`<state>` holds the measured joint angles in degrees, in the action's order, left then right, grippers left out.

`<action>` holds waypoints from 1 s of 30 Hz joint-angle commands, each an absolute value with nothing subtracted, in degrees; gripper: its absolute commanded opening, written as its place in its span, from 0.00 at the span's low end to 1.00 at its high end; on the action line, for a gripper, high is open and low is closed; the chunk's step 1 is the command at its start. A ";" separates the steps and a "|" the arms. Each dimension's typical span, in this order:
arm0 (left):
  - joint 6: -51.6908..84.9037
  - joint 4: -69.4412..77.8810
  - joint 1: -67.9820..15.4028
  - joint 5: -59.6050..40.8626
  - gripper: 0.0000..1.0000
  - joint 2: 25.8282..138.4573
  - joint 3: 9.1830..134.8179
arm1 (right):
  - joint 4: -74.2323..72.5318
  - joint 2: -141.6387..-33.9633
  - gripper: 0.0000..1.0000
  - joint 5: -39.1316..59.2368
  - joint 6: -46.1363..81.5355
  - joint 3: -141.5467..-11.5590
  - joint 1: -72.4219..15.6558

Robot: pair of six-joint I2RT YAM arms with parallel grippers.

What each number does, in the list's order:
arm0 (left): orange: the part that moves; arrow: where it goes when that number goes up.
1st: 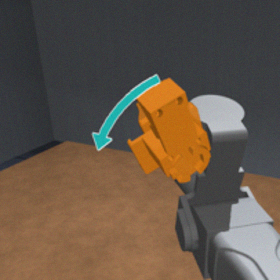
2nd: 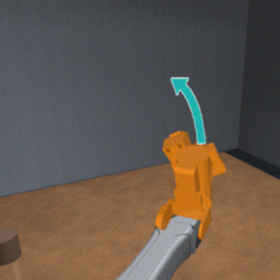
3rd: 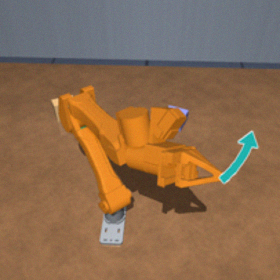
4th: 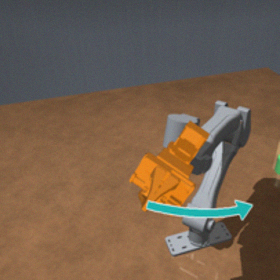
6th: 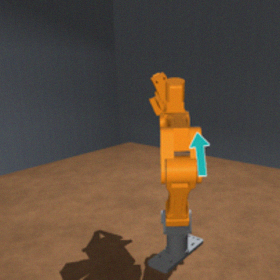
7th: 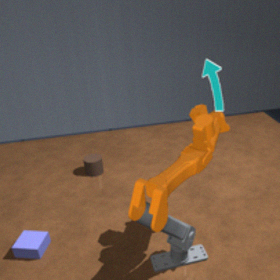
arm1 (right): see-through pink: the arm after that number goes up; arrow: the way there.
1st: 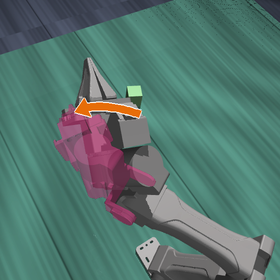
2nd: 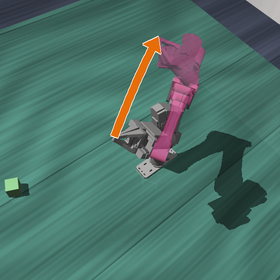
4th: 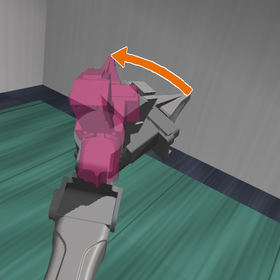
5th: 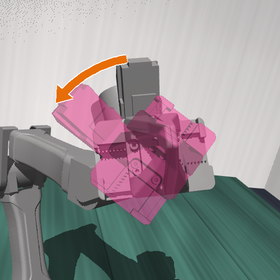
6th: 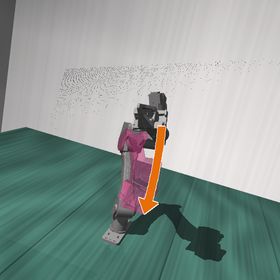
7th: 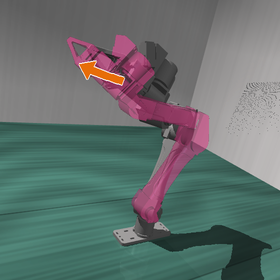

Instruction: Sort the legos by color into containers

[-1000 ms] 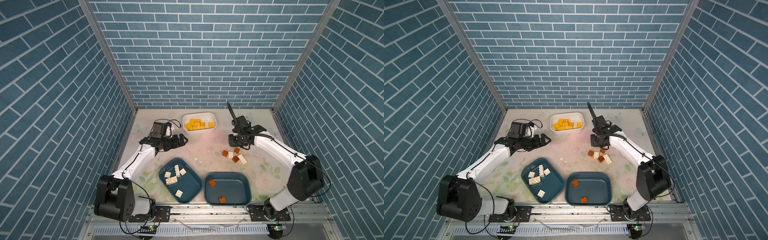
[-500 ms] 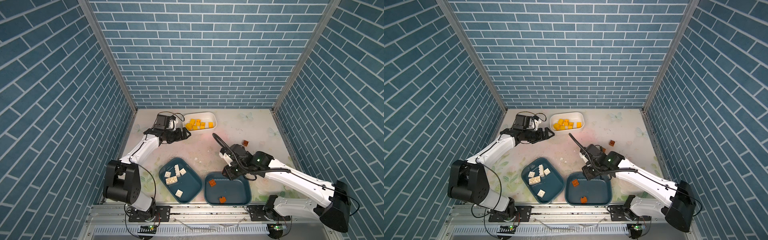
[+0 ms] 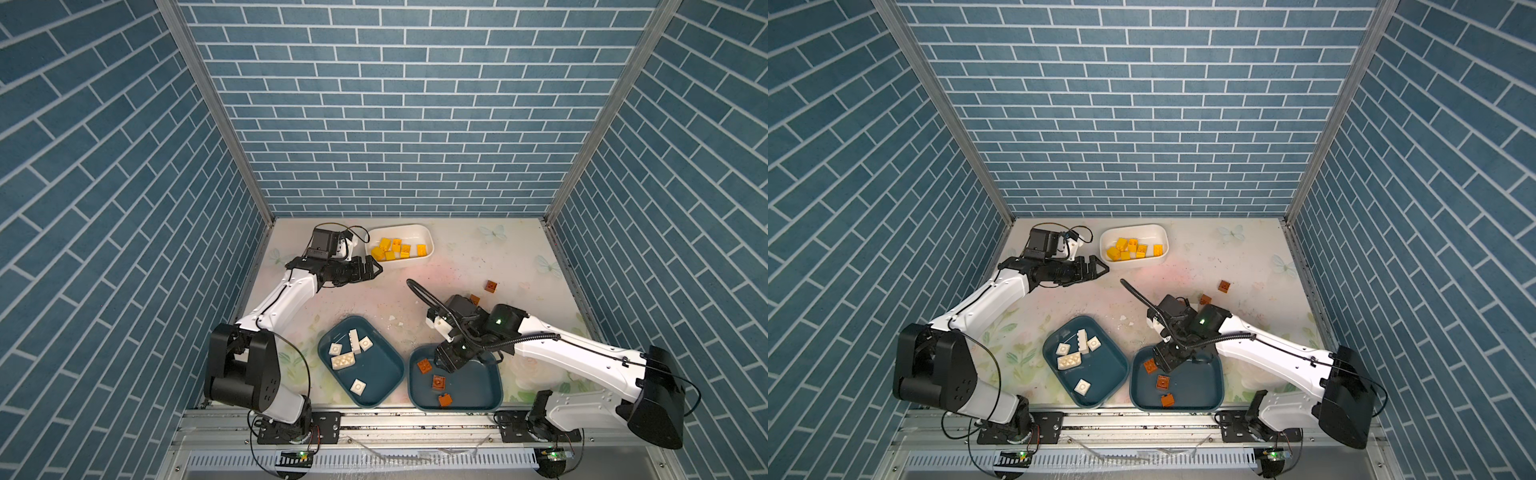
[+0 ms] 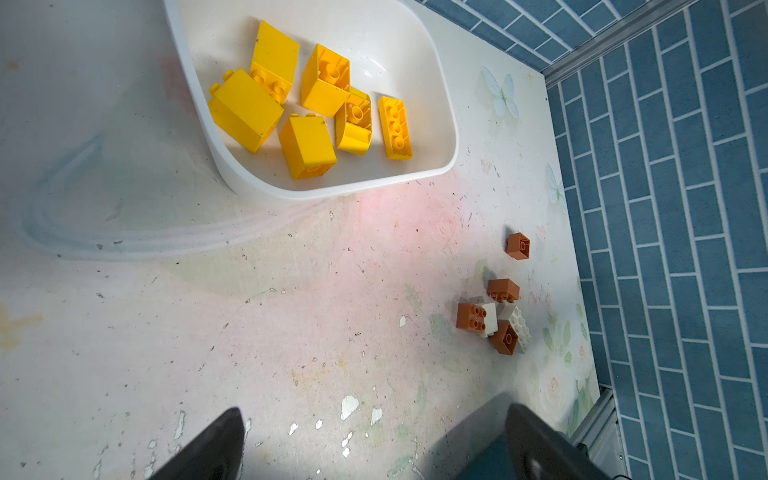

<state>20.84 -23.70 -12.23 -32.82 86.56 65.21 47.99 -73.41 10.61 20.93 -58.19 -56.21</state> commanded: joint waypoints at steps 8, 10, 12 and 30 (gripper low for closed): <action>19.86 -24.96 -11.78 -35.17 1.00 84.90 64.29 | 53.79 -79.45 0.59 9.94 0.88 -65.82 -35.41; 19.86 -24.88 -11.78 -35.07 1.00 84.51 64.00 | 52.42 -82.13 0.58 10.27 -1.56 -66.65 -32.70; 19.98 -25.00 -11.78 -35.00 0.99 84.34 63.79 | 50.40 -85.13 0.58 10.97 -3.69 -67.55 -31.03; 18.29 -27.25 -11.16 -34.27 1.00 83.14 62.40 | 44.02 -108.98 0.60 8.99 -24.13 -79.35 -30.23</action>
<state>19.46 -26.28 -11.77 -34.35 84.44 63.46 42.61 -106.67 10.00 -16.88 -77.19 -30.15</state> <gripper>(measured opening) 0.995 0.605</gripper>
